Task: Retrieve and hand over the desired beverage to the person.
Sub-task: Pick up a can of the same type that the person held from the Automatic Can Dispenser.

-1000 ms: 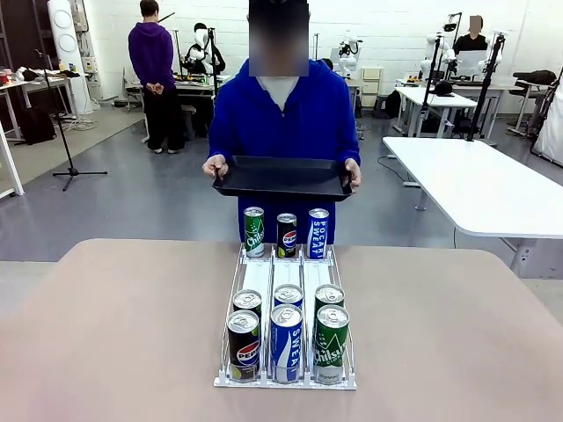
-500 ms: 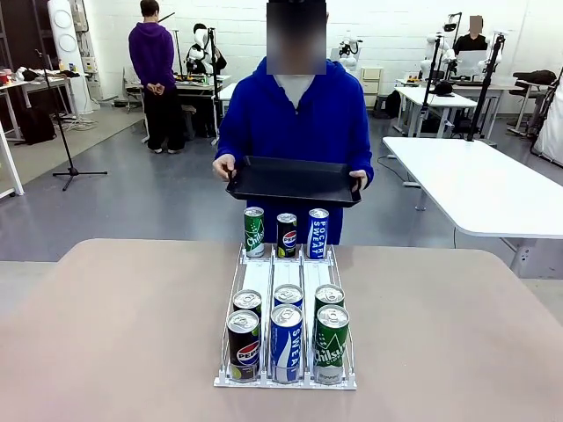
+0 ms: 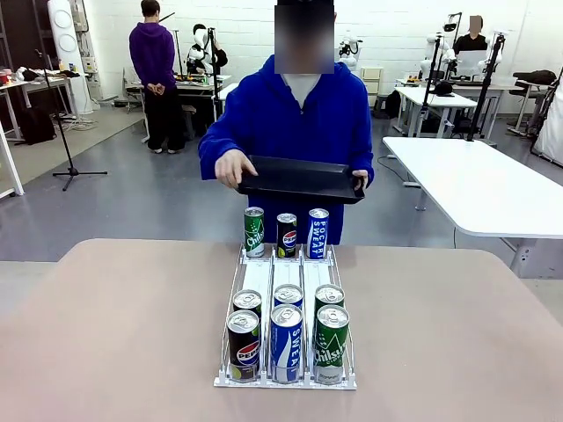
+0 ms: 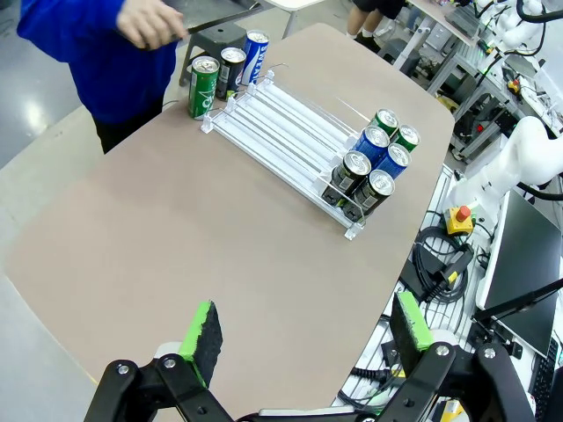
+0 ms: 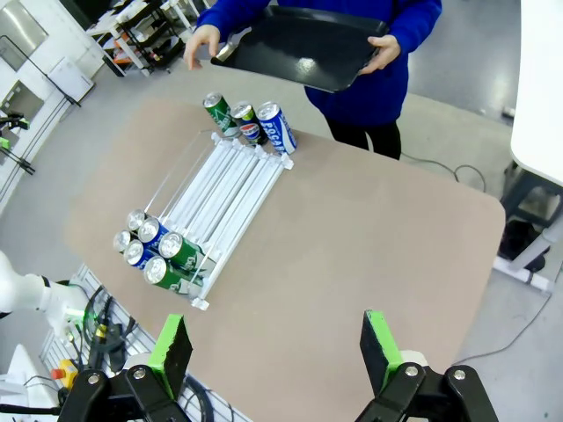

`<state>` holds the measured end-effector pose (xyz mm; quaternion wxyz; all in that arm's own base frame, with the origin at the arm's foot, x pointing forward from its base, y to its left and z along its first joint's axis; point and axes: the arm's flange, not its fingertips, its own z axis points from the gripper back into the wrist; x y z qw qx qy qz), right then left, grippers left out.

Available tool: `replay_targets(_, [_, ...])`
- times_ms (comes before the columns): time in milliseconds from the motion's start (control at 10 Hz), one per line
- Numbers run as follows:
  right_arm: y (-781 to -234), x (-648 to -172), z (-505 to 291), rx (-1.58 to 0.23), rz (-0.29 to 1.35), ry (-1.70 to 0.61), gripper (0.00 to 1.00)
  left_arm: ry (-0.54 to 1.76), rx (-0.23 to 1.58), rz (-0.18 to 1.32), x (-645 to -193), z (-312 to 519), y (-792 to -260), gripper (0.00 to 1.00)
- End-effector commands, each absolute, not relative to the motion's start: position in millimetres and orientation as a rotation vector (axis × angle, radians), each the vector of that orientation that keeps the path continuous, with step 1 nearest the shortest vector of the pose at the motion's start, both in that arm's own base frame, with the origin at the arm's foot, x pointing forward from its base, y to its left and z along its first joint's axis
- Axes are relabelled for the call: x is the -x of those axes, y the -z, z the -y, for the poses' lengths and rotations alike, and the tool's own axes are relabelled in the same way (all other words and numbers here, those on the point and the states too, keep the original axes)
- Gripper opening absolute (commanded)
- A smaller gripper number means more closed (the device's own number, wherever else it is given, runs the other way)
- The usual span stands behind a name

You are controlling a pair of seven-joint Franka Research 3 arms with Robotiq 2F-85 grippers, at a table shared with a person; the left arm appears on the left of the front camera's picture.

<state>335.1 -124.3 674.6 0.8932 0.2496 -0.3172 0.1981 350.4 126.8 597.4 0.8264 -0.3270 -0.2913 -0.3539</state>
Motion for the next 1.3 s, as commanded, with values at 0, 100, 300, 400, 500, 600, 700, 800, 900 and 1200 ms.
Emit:
replay_targets(0, [-673.5,-335.5,124.2,-0.524,0.66,-0.421,1.0,0.771,0.703,0.634,-351.3,-127.7,-598.1,1.0])
replay_targets(100, [-673.5,-335.5,124.2,-0.524,0.66,-0.421,1.0,0.771,0.703,0.634,-351.3,-127.7,-598.1,1.0])
replay_targets(300, [-673.5,-335.5,124.2,-0.524,0.66,-0.421,1.0,0.771,0.703,0.634,-351.3,-127.7,-598.1,1.0])
replay_targets(400, [-673.5,-335.5,124.2,-0.524,0.66,-0.421,1.0,0.771,0.703,0.634,-351.3,-127.7,-598.1,1.0])
replay_targets(500, [-673.5,-335.5,124.2,-0.524,0.66,-0.421,1.0,0.771,0.703,0.634,-351.3,-127.7,-598.1,1.0])
replay_targets(600, [-673.5,-335.5,124.2,-0.524,0.66,-0.421,1.0,0.771,0.703,0.634,-351.3,-127.7,-598.1,1.0])
replay_targets(700, [-673.5,-335.5,124.2,-0.524,0.66,-0.421,1.0,0.771,0.703,0.634,-351.3,-127.7,-598.1,1.0])
replay_targets(800, [-673.5,-335.5,124.2,-0.524,0.66,-0.421,1.0,0.771,0.703,0.634,-351.3,-127.7,-598.1,1.0])
replay_targets(900, [-673.5,-335.5,124.2,-0.524,0.66,-0.421,1.0,0.771,0.703,0.634,-351.3,-127.7,-598.1,1.0])
replay_targets(1200, [-673.5,-335.5,124.2,-0.524,0.66,-0.421,1.0,0.771,0.703,0.634,-351.3,-127.7,-598.1,1.0])
